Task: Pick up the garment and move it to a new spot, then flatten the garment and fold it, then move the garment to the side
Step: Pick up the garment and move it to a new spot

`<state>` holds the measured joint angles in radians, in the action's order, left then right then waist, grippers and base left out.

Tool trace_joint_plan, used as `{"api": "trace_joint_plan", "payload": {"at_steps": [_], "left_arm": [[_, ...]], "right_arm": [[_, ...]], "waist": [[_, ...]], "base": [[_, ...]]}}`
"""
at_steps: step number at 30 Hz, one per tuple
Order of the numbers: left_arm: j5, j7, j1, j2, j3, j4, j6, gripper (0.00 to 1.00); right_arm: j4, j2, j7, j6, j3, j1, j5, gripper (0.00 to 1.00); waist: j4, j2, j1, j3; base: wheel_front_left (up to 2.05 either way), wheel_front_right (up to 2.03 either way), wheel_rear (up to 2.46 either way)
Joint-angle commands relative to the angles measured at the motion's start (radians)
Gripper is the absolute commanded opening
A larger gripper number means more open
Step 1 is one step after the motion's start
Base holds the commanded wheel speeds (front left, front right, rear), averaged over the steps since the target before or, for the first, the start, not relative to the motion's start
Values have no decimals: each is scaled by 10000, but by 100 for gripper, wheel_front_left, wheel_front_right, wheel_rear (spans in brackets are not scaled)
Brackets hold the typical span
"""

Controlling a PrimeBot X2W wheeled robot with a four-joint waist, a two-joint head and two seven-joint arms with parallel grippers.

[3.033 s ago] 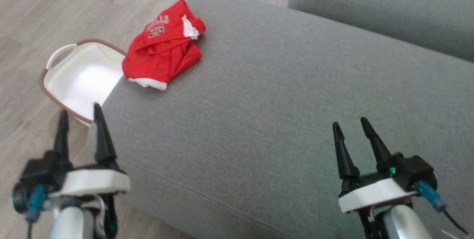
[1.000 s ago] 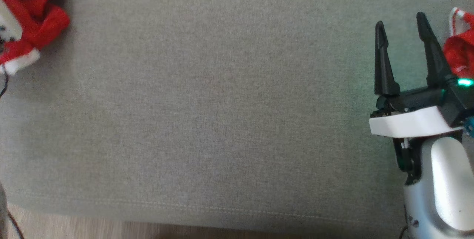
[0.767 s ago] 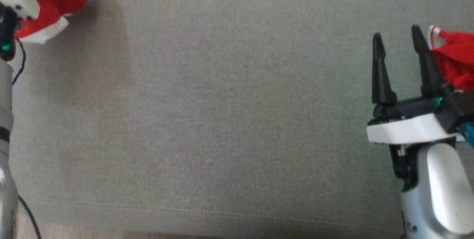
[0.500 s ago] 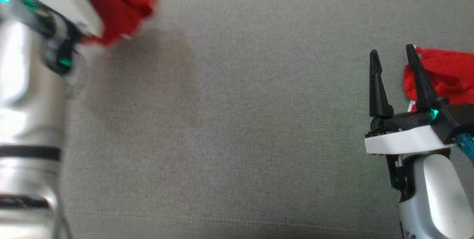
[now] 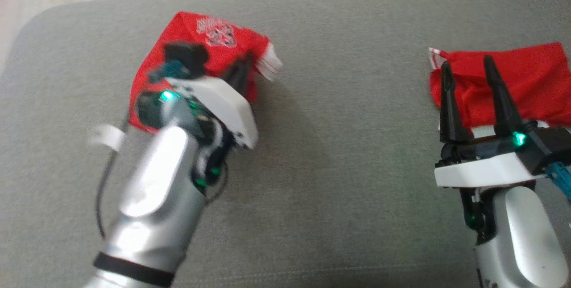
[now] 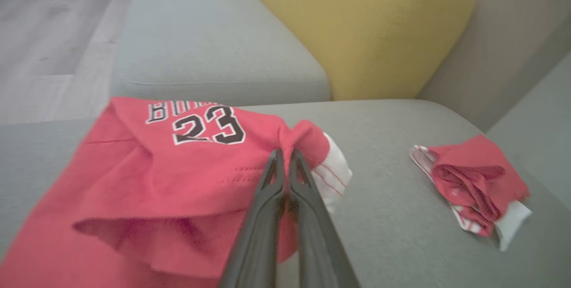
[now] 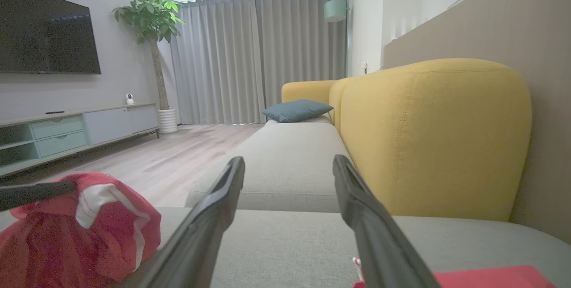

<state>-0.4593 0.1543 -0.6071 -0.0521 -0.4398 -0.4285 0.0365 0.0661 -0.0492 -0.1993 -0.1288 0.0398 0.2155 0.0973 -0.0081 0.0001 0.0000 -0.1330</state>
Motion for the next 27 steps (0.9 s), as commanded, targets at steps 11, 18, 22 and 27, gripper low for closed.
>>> {"api": "trace_joint_plan", "payload": {"at_steps": [11, 18, 22, 27], "left_arm": [[-2055, -1482, -270, 15, -2353, 530, 1772, 100], [-1992, -3211, -1187, -311, -2188, -300, 2147, 100], [-1379, -3646, -1190, -1421, -2047, -729, 2363, 100], [-1418, -3958, -161, -2328, -1746, -507, 2267, 100]], "right_arm": [[-34, -10, -153, -19, 304, 735, 218, 100], [91, -10, -128, -19, 64, 575, 49, 100], [153, -10, -47, -19, -14, 432, -105, 100], [256, -10, 28, -19, -211, 132, -220, 100]], "waist": [[-1006, -1, 0, -168], [-332, -1, 0, -66], [248, -1, 0, 162], [1080, -1, 0, 414]], "base": [[0, 0, 0], [0, 0, 0], [0, 0, 0], [0, 0, 0]]}}
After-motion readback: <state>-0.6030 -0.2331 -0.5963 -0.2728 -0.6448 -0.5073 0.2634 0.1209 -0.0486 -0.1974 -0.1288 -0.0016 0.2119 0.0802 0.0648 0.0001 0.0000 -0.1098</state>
